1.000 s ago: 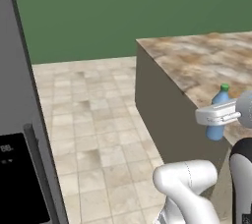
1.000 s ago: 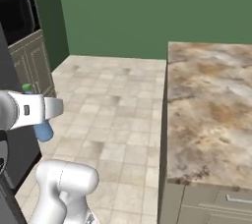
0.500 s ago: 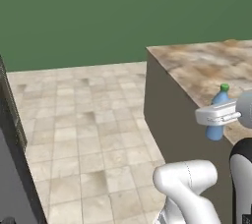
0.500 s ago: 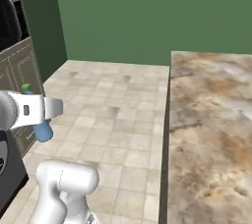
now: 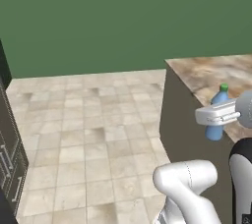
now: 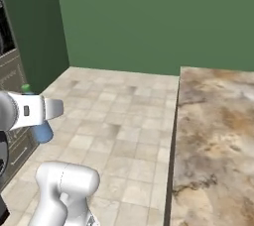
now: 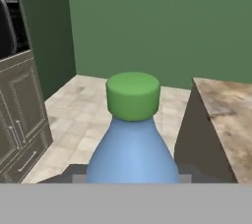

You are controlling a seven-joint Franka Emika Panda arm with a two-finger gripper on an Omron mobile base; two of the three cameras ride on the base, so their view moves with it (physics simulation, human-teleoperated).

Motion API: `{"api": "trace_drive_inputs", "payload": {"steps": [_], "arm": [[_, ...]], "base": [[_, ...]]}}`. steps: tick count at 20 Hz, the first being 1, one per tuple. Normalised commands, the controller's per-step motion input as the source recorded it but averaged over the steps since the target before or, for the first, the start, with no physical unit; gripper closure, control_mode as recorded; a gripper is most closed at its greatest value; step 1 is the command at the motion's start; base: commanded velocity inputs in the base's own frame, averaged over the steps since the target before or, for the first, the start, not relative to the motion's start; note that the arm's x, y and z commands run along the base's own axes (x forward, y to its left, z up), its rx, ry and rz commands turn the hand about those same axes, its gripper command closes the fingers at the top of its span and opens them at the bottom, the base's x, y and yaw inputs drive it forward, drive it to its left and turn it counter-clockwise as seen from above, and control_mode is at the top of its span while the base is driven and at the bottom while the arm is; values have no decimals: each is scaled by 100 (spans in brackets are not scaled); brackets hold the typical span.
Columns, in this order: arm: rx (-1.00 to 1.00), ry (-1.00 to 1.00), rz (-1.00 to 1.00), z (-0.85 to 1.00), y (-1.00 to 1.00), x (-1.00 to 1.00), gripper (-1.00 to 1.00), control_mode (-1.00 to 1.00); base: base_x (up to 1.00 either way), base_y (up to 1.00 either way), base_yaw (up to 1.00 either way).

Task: Take the bottled waters from the counter and place them in the freezer to freeze. Close the freezer door after placing the bottles.

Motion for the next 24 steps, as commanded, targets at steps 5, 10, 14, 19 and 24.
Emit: {"api": "trace_drive_inputs", "payload": {"steps": [5,10,14,19,24], "arm": [[0,0,0,0,0,0,100,100],[0,0,0,0,0,0,100,100],[0,0,0,0,0,0,100,100],[0,0,0,0,0,0,100,100],[0,0,0,0,0,0,100,100]], "base": [[97,-13,27],[74,-6,45],[54,-5,59],[22,-17,68],[0,-1,69]]}}
